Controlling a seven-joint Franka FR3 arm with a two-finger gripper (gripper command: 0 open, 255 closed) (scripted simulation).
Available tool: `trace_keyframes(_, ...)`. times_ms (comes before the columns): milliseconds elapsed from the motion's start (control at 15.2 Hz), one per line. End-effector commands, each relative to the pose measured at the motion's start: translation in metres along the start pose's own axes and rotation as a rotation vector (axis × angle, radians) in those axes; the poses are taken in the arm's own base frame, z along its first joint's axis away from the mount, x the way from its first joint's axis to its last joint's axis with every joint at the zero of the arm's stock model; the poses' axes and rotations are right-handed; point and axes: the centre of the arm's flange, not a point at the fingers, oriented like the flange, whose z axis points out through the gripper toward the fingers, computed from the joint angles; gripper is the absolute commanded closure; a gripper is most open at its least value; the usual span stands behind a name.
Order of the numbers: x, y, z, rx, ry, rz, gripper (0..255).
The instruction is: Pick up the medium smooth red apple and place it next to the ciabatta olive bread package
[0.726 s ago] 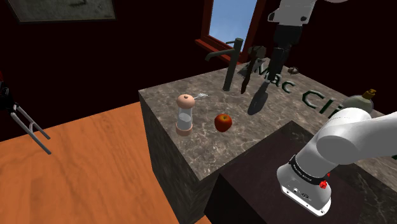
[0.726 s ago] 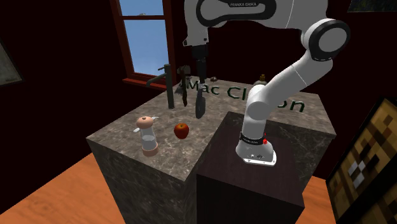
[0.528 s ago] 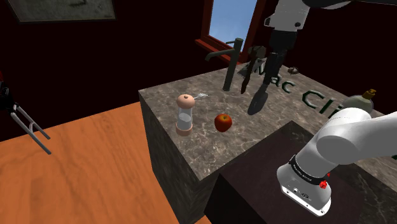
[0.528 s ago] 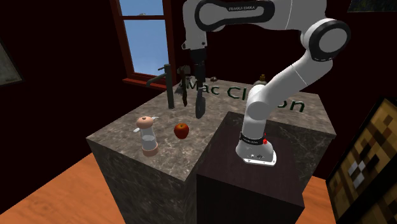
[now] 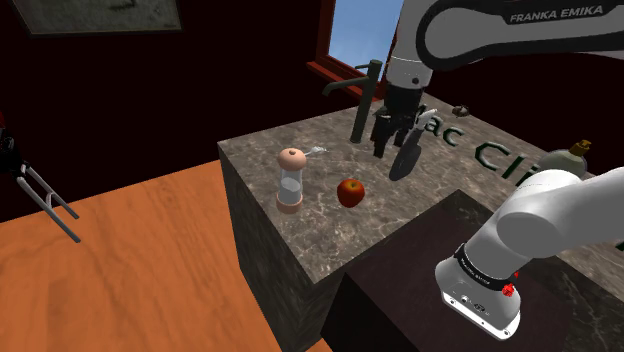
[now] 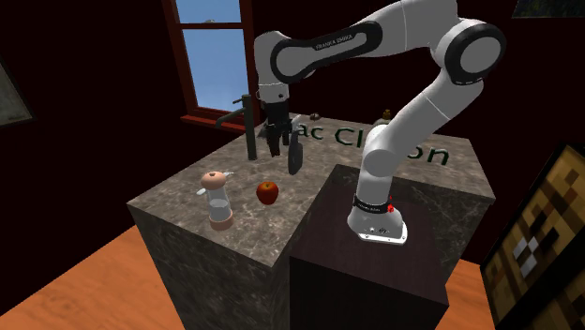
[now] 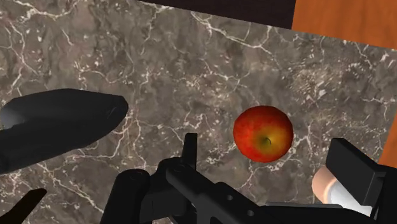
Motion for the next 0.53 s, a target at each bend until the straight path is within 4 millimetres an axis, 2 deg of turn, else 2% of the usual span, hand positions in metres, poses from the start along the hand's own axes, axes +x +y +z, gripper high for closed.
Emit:
trace_keyframes(0, 0.013, -0.012, 0.02, -0.001, 0.012, 0.042, 0)
trace_keyframes(462, 0.065, -0.039, 0.089, -0.008, 0.044, 0.179, 0)
